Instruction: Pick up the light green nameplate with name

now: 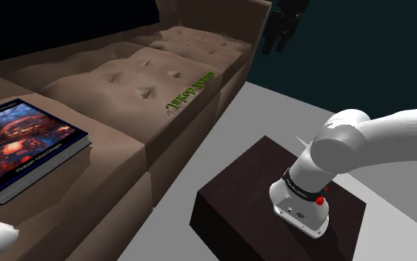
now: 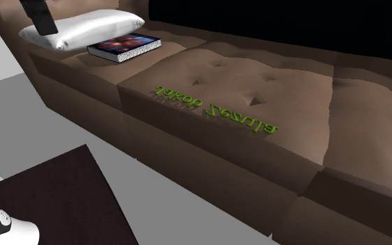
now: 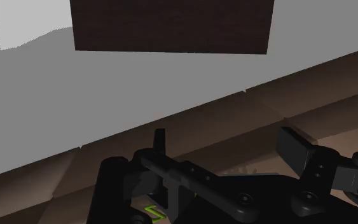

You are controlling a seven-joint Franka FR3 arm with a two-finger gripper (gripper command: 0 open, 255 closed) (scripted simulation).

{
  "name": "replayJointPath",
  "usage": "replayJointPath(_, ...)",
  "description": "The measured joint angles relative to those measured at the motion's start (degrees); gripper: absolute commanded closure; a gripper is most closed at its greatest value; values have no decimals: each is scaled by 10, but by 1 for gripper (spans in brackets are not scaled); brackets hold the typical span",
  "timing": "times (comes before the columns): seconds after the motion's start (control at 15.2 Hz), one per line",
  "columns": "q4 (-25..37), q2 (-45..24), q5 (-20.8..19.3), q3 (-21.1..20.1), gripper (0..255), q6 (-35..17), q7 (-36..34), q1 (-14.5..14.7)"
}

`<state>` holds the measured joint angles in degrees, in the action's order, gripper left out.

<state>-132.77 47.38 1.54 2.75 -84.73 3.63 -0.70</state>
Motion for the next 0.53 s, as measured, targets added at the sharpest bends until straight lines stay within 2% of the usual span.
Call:
replayJointPath(0.2,-7,-14,4,-7,0,-21,-21,-6)
replayJointPath(0.53,-9,-96,25,-44,0,-110,-116,-27)
